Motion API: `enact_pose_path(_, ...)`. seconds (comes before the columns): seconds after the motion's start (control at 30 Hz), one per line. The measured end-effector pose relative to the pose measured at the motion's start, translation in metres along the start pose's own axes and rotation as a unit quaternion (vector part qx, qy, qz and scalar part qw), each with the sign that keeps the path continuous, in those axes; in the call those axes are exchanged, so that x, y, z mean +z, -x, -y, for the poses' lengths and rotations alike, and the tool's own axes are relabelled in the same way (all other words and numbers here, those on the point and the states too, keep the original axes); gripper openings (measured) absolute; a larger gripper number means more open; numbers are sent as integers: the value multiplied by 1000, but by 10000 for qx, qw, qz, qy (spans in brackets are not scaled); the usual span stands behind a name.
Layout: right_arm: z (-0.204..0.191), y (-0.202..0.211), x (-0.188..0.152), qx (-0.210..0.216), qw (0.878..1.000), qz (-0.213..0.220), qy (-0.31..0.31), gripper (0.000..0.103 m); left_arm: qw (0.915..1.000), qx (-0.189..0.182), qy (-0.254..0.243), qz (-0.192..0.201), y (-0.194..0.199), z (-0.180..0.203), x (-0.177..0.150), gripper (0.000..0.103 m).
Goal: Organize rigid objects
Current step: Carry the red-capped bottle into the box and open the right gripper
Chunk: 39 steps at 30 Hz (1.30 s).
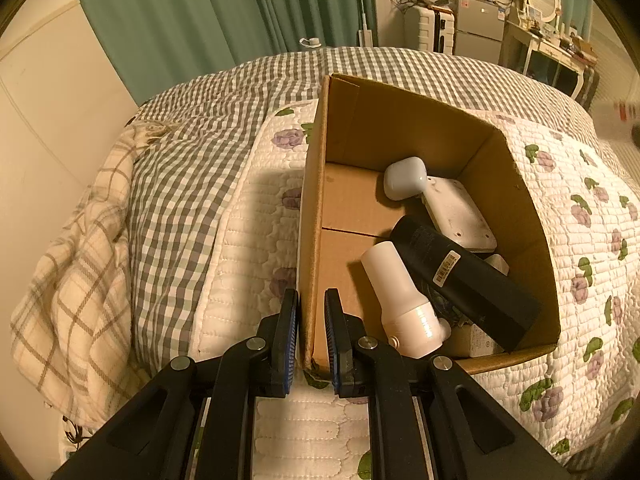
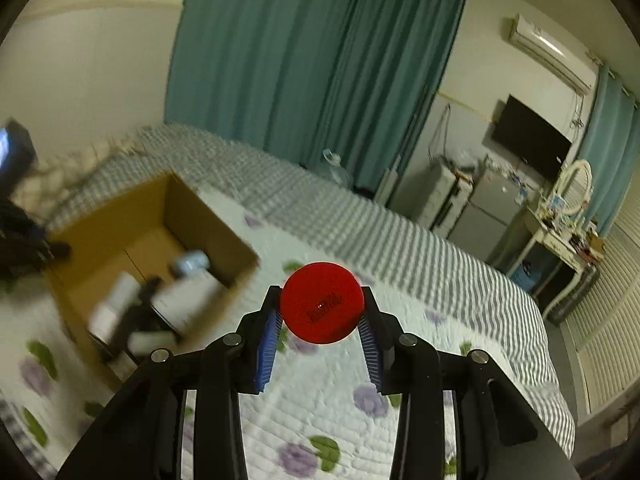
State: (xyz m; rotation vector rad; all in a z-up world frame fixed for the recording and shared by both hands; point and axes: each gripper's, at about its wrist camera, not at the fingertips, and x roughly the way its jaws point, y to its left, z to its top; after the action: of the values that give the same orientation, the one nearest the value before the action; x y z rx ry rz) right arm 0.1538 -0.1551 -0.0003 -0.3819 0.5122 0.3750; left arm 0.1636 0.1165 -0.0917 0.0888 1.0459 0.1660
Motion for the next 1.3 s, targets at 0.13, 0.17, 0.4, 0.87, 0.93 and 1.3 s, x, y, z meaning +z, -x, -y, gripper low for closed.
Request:
enact_pose_path(0.13,-21,6,25,194,9995,230,58,37,10000,-15,-4,9,0,0,-1,12)
enact_pose_path(0.17,-28,7,30,252,9993,278,72,37,10000,-15,-9,14,0,1,-1,12)
enact_pose_path(0.4,-80,-13,50,764,9963,368,165,37,10000,-34,-50,41,1,1,-3,12)
enact_pose_path(0.87,-135,-91,34,1261,9916,-259,89,37,9999,-83,-70,85,2,0,-3,12)
enact_pose_path(0.93,-142,-102,33,1302,9907,-374,91,37,9999,-93,-54,85,3,0,-3,12)
enact_pose_path(1.3,-158,-126,17,1500,9858,-750,42,37,9998,-143,-62,108,3,0,-3,12)
